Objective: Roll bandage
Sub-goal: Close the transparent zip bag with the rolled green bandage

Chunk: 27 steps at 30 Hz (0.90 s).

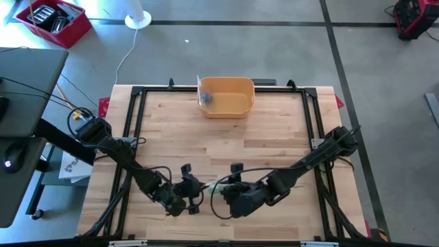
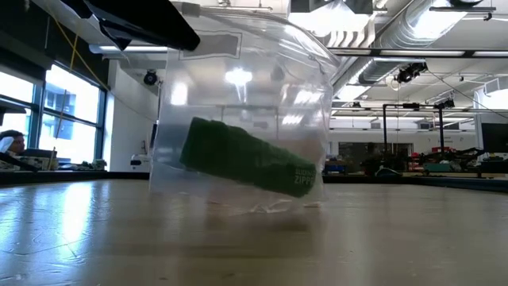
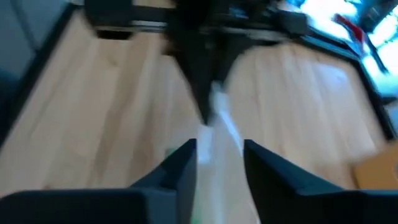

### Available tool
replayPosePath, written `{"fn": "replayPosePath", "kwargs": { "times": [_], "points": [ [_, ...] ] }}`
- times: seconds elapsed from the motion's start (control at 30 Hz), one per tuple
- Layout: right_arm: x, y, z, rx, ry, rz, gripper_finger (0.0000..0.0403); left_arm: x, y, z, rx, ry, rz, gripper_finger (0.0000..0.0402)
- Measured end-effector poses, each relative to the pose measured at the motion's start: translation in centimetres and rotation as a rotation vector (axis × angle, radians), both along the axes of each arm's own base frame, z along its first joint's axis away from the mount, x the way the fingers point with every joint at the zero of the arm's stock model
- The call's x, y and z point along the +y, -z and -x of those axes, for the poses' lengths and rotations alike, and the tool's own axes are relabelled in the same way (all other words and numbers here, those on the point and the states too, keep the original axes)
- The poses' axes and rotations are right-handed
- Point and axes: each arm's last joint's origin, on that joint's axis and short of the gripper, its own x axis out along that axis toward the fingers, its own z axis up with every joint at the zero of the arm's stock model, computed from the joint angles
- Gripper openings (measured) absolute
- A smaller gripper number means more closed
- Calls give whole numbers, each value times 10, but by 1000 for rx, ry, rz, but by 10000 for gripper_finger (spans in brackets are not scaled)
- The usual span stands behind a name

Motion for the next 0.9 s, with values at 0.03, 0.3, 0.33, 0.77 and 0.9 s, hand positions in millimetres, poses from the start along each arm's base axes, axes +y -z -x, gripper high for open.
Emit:
{"fn": "replayPosePath", "kwargs": {
  "times": [0.03, 0.3, 0.33, 0.77, 0.9],
  "points": [
    [1, 4, -2, -12, -33, -1, 135, -1, 0, 0, 0, 3, 0, 0],
    [-10, 50, -8, -186, -52, -11, 179, -6, 0, 4, 12, 48, -44, 0],
    [-12, 54, -9, -220, -44, -17, 179, -7, 0, 5, 13, 53, -49, 0],
    [-33, 70, -15, -267, -110, -143, 171, -10, 0, 7, 20, 80, -76, 0],
    [-37, 73, -15, -225, -117, -189, 119, -11, 0, 8, 25, 89, -73, 0]
  ]
}}
